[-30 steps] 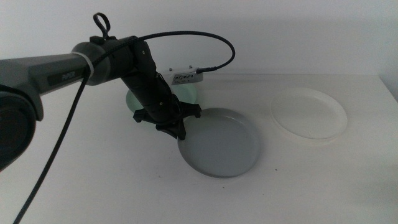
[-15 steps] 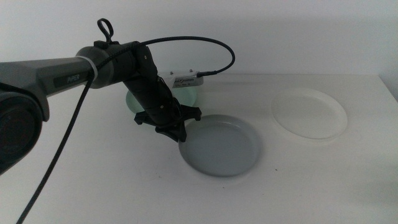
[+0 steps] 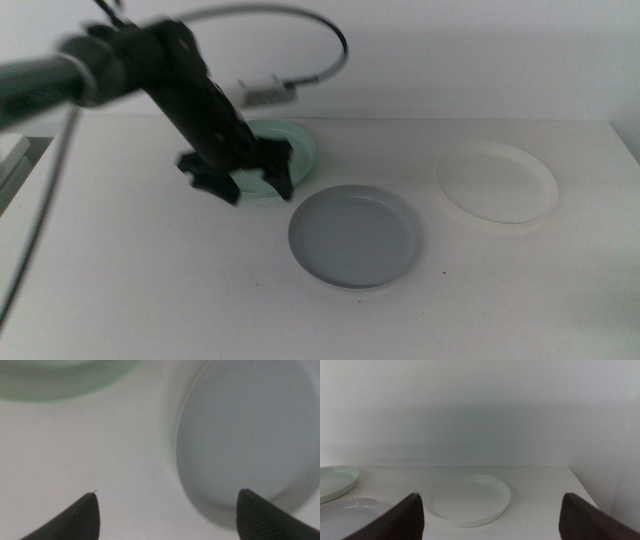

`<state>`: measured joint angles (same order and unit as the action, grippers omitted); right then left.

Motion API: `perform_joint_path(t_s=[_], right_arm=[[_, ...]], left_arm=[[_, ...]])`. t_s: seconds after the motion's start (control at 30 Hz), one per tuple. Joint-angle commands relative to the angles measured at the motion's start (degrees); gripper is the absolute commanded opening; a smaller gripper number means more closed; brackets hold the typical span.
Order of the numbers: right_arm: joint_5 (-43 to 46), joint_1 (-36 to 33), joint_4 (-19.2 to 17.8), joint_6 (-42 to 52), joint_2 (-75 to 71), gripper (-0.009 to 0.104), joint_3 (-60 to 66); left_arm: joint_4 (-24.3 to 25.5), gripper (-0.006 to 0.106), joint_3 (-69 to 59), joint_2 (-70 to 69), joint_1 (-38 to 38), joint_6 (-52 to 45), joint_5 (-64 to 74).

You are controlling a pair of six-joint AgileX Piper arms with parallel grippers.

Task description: Stack the three bowls on top of each other.

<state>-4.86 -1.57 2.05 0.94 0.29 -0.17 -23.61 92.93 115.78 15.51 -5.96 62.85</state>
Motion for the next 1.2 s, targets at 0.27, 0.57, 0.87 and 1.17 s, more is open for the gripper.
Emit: perform_joint_path(t_s=[0.27,0.57,0.87,1.17], right_arm=[[0.30,0.37,-0.41,0.19,-0.29,0.086,0.17],[0.30,0.37,-0.41,0.19,-0.29,0.086,0.17],[0.30,0.37,-0.41,0.19,-0.29,0.086,0.17],[0.30,0.37,-0.41,0.19,-0.29,0.086,0.17]], left_arm=[[9.66,0.094,0.44,-12.81,-5.56,1.96,-5.06],[19.43,0.094,9.74,-2.76,-8.66,6.44,-11.01],[14.30,0.094,18.86,12.61,-9.15,6.57,-13.17],[13.51,0.094,18.86,19.20,-9.15,5.96,-16.58]])
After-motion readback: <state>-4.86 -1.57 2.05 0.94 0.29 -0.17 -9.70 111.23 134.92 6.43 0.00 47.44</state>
